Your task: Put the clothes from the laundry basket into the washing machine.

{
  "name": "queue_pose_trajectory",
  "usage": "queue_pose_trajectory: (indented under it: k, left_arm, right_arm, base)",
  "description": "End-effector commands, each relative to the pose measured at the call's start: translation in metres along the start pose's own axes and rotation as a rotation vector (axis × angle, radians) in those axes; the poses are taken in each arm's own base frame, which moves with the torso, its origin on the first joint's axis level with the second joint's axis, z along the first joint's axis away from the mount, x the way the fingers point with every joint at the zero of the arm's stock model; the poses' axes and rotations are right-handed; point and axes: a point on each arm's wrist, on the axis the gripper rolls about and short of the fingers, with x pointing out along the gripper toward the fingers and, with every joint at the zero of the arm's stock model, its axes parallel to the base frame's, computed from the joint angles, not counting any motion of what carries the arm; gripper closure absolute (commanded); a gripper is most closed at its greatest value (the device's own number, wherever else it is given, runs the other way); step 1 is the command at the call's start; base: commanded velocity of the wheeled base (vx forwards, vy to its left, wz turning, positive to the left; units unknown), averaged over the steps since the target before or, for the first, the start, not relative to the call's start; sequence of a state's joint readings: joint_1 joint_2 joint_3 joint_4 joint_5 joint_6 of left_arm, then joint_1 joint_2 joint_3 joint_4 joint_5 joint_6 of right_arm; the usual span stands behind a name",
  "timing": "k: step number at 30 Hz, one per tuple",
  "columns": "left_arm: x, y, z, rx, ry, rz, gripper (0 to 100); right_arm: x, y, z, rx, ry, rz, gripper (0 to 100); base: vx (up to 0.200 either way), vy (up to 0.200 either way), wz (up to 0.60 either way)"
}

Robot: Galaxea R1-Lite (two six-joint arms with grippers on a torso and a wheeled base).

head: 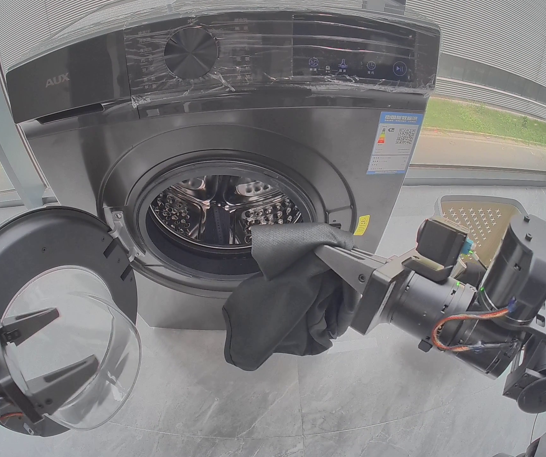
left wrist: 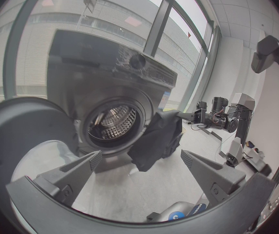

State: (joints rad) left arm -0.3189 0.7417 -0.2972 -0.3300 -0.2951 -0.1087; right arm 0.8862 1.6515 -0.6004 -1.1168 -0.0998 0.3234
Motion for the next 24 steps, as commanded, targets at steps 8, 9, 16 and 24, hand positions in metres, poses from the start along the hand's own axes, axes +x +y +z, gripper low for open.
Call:
queue_pose_trajectory:
  k: [8, 9, 16, 24]
  left_arm:
    - [0.100, 0.016, -0.023, -0.095, 0.330, -0.180, 0]
    - [0.105, 0.017, -0.024, -0.095, 0.342, -0.182, 0]
    - [0.124, 0.015, -0.037, -0.105, 0.407, -0.232, 0]
    - [0.144, 0.019, -0.050, -0.120, 0.460, -0.245, 0]
  right_arm:
    - [0.020, -0.004, -0.006, 0.009, -0.005, -0.019, 100]
    - [0.020, -0.004, -0.006, 0.008, -0.006, -0.020, 100]
    - [0.023, -0.005, -0.009, 0.006, -0.001, -0.031, 100]
    - [0.024, -0.005, -0.008, 0.005, -0.009, -0.040, 100]
  base:
    - [0.000, 0.000, 0.00]
    - [0.000, 0.000, 0.00]
    - [0.000, 0.000, 0.00]
    - [0.000, 0.000, 0.00]
